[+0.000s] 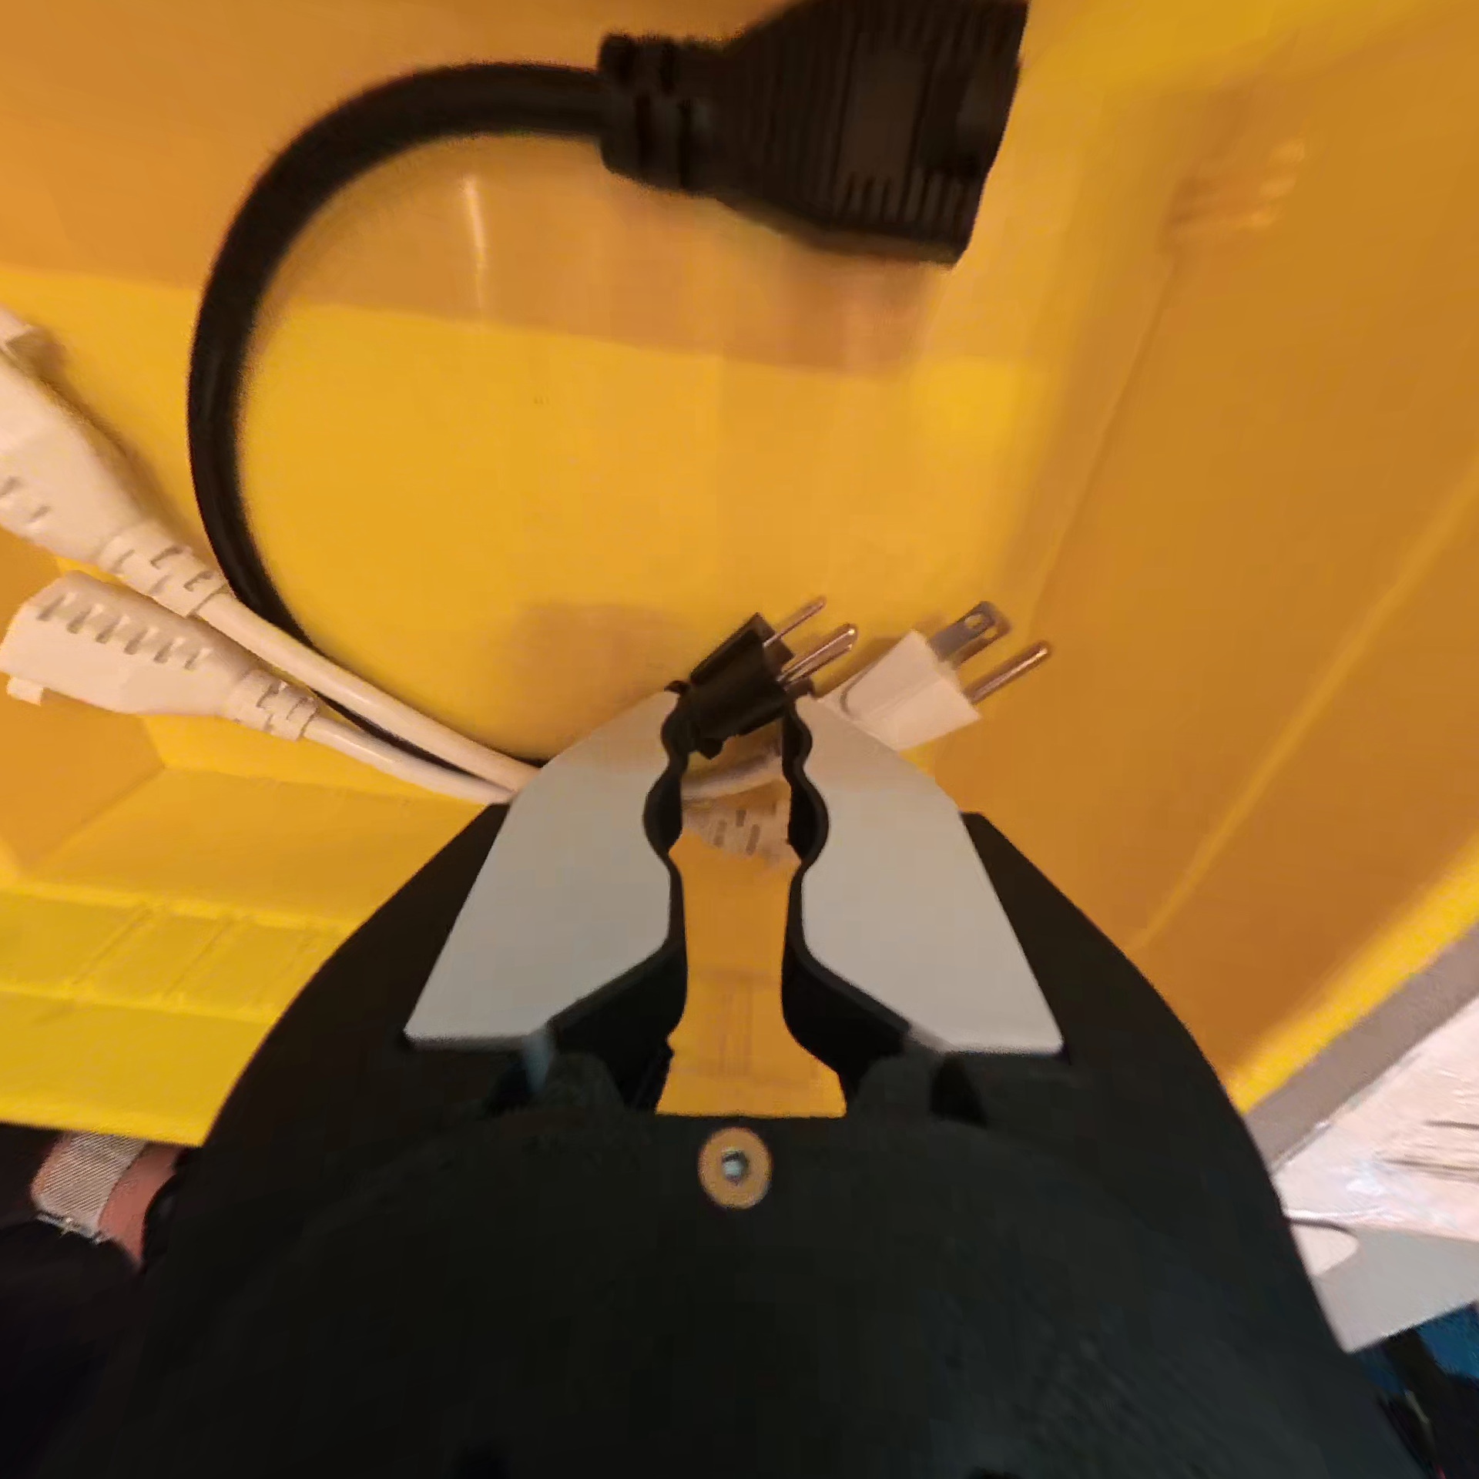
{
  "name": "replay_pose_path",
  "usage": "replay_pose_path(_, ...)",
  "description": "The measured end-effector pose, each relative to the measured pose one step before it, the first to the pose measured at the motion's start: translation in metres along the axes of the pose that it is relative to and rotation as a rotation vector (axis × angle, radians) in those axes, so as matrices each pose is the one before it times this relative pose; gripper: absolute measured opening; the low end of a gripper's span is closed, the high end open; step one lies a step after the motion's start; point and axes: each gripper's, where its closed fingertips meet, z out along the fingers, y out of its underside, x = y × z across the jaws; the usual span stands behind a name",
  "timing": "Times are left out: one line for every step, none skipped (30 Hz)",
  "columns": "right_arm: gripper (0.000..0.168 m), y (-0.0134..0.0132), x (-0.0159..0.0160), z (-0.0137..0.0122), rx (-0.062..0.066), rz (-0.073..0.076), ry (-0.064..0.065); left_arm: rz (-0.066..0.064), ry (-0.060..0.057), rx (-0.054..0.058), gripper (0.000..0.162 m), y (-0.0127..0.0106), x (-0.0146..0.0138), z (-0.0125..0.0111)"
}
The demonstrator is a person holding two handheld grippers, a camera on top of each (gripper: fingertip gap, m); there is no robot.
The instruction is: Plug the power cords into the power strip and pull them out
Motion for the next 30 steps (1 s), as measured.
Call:
replay_pose_path(0.023, 0.00364, -0.00121, 0.00436, -0.0268, 0.0016, -0.0007, 0.0003, -0.0004, -0.0008, 0.044, -0.00015, -0.00024, -0.00023)
replay_pose_path(0.026, 0.00363, -0.00084, 0.00431, -0.0274, -0.0060, 0.0072, 0.0011, -0.0004, -0.0005, 0.044, -0.00016, -0.00021, -0.00001)
replay_pose_path(0.029, 0.00242, -0.00101, 0.00362, -0.0195, -0.0096, 0.0096, 0.0013, 0.0002, -0.0001, 0.044, -0.00014, 0.00008, 0.00030)
replay_pose_path(0.031, 0.00003, -0.00047, 0.00122, -0.0054, -0.0082, 0.0117, 0.0004, 0.0008, -0.0012, 0.044, 0.00001, 0.00003, 0.00036)
replay_pose_path(0.031, -0.00085, -0.00036, -0.00024, 0.0008, -0.0052, 0.0073, 0.0003, 0.0007, -0.0018, 0.044, 0.00043, -0.00001, 0.00047)
replay_pose_path(0.031, -0.00043, -0.00012, 0.00029, -0.0010, 0.0013, 0.0026, 0.0001, 0.0002, -0.0015, 0.044, 0.00049, 0.00002, 0.00054)
replay_pose_path(0.031, 0.00006, 0.00005, 0.00045, -0.0015, 0.0091, -0.0003, -0.0001, 0.0001, -0.0013, 0.044, 0.00051, 0.00010, 0.00051)
replay_pose_path(0.032, 0.00014, -0.00004, 0.00033, 0.0002, 0.0065, 0.0025, -0.0005, 0.0002, -0.0023, 0.044, 0.00076, 0.00002, 0.00062)
replay_pose_path(0.032, 0.00018, 0.00009, 0.00024, -0.0004, -0.0014, 0.0099, 0.0006, -0.0003, -0.0029, 0.044, 0.00074, 0.00022, 0.00059)
replay_pose_path(0.032, 0.00020, 0.00010, 0.00050, -0.0022, -0.0067, 0.0169, 0.0030, -0.0008, -0.0031, 0.044, 0.00062, 0.00032, 0.00050)
replay_pose_path(0.033, 0.00031, -0.00038, 0.00059, -0.0044, -0.0087, 0.0175, 0.0049, -0.0007, -0.0035, 0.044, 0.00054, 0.00054, 0.00039)
replay_pose_path(0.036, 0.00013, -0.00086, 0.00055, -0.0065, -0.0075, 0.0137, 0.0058, -0.0005, -0.0045, 0.044, 0.00054, 0.00049, 0.00038)
replay_pose_path(0.039, 0.00020, -0.00071, 0.00057, -0.0070, -0.0042, 0.0129, 0.0058, -0.0008, -0.0046, 0.044, 0.00055, 0.00032, 0.00039)
replay_pose_path(0.040, 0.00013, -0.00015, 0.00046, -0.0069, -0.0016, 0.0125, 0.0037, -0.0007, -0.0034, 0.044, 0.00058, 0.00019, 0.00018)
replay_pose_path(0.040, 0.00053, -0.00014, 0.00051, -0.0092, -0.0003, 0.0089, -0.0004, 0.0001, -0.0017, 0.044, 0.00042, -0.00006, 0.00024)
replay_pose_path(0.041, 0.00162, -0.00134, 0.00152, -0.0166, 0.0040, -0.0034, -0.0032, 0.0011, -0.0007, 0.044, 0.00044, 0.00000, 0.00027)
replay_pose_path(0.045, 0.00289, -0.00298, 0.00275, -0.0260, 0.0066, -0.0169, -0.0026, 0.0008, -0.0001, 0.044, 0.00027, -0.00004, 0.00001)
replay_pose_path(0.048, 0.00198, -0.00158, 0.00269, -0.0200, 0.0012, -0.0075, -0.0010, 0.0001, -0.0001, 0.044, 0.00014, -0.00011, 0.00006)
replay_pose_path(0.045, -0.00002, 0.00089, 0.00127, -0.0044, -0.0075, 0.0090, 0.0006, 0.0002, -0.0006, 0.044, -0.00011, 0.00024, -0.00009)
replay_pose_path(0.044, -0.00062, 0.00072, -0.00017, 0.0038, -0.0051, 0.0034, 0.0029, 0.0003, -0.0013, 0.044, -0.00007, 0.00031, -0.00003)
replay_pose_path(0.042, -0.00108, 0.00031, -0.00044, 0.0110, 0.0032, -0.0061, 0.0036, 0.0002, -0.0018, 0.044, -0.00011, 0.00010, 0.00001)
replay_pose_path(0.040, -0.00136, -0.00010, -0.00075, 0.0138, 0.0016, -0.0110, 0.0020, 0.0006, -0.0014, 0.044, 0.00001, 0.00008, 0.00020)
replay_pose_path(0.038, -0.00190, -0.00077, -0.00129, 0.0159, -0.0043, -0.0124, -0.0012, 0.0014, -0.0001, 0.044, 0.00001, -0.00019, 0.00040)
replay_pose_path(0.033, -0.00428, -0.00045, -0.00279, 0.0329, -0.0052, -0.0058, -0.0036, 0.0017, 0.0005, 0.044, 0.00011, -0.00012, 0.00048)
replay_pose_path(0.025, -0.00701, -0.00065, -0.00439, 0.0516, -0.0101, -0.0044, -0.0030, 0.0012, 0.0000, 0.044, 0.00016, -0.00008, 0.00043)
replay_pose_path(0.023, -0.00753, -0.00102, -0.00581, 0.0537, -0.0184, -0.0065, -0.0004, 0.0003, -0.0009, 0.044, 0.00032, 0.00003, 0.00017)
replay_pose_path(0.022, -0.00638, -0.00041, -0.00675, 0.0460, -0.0149, -0.0023, 0.0016, -0.0002, -0.0013, 0.044, 0.00014, 0.00008, 0.00001)
replay_pose_path(0.022, -0.00715, -0.00028, -0.00780, 0.0545, -0.0101, -0.0022, 0.0023, -0.0005, -0.0012, 0.044, -0.00006, 0.00011, -0.00002)
replay_pose_path(0.022, -0.00753, -0.00043, -0.00880, 0.0600, -0.0120, -0.0029, 0.0023, -0.0005, -0.0009, 0.044, -0.00014, -0.00004, -0.00007)
replay_pose_path(0.022, -0.00742, 0.00034, -0.00958, 0.0613, -0.0096, 0.0013, 0.0001, -0.0003, -0.0007, 0.044, -0.00005, -0.00029, -0.00017)
